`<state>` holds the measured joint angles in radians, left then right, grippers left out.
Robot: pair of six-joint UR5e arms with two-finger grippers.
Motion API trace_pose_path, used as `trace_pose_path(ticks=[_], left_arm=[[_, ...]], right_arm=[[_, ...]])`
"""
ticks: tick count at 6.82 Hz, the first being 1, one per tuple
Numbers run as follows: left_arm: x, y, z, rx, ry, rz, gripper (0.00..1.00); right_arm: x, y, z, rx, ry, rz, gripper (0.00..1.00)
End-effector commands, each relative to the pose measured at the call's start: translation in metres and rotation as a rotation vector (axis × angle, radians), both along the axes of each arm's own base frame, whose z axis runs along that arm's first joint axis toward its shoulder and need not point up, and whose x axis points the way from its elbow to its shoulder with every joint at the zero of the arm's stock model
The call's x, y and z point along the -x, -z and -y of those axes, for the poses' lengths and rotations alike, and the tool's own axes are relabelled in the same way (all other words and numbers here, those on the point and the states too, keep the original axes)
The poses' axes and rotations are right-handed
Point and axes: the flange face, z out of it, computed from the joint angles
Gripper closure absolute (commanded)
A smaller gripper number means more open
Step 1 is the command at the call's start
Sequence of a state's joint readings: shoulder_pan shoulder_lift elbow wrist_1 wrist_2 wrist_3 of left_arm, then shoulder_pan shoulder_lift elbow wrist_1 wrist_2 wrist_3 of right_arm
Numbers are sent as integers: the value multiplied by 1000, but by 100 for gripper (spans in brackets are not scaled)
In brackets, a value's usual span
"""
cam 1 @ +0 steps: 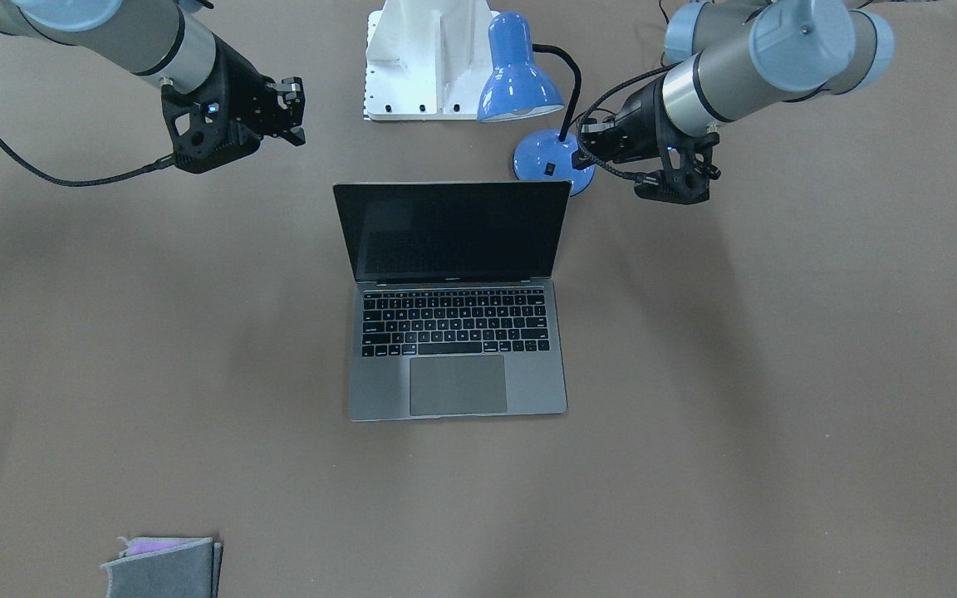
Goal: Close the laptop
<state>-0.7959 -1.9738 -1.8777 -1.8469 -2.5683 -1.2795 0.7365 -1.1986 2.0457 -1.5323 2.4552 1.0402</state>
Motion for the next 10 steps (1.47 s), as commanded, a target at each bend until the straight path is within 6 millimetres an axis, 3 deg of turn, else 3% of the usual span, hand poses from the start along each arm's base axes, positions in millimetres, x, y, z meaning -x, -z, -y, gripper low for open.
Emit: trace_pose_path(ticks=[1, 5, 7, 10], left_arm=[[-11, -2, -5, 4, -21, 4, 100], [-25, -5, -13, 11, -48, 10, 100], [-43, 8, -13, -3, -57, 5, 100], [-46, 16, -13, -12, -60, -5, 100]], right_arm=[[15, 5, 2, 2, 1, -7, 100], [49, 28, 28, -15, -11, -11, 100], [50, 30, 32, -25, -28, -18, 100], [49, 36, 47, -26, -48, -18, 100]])
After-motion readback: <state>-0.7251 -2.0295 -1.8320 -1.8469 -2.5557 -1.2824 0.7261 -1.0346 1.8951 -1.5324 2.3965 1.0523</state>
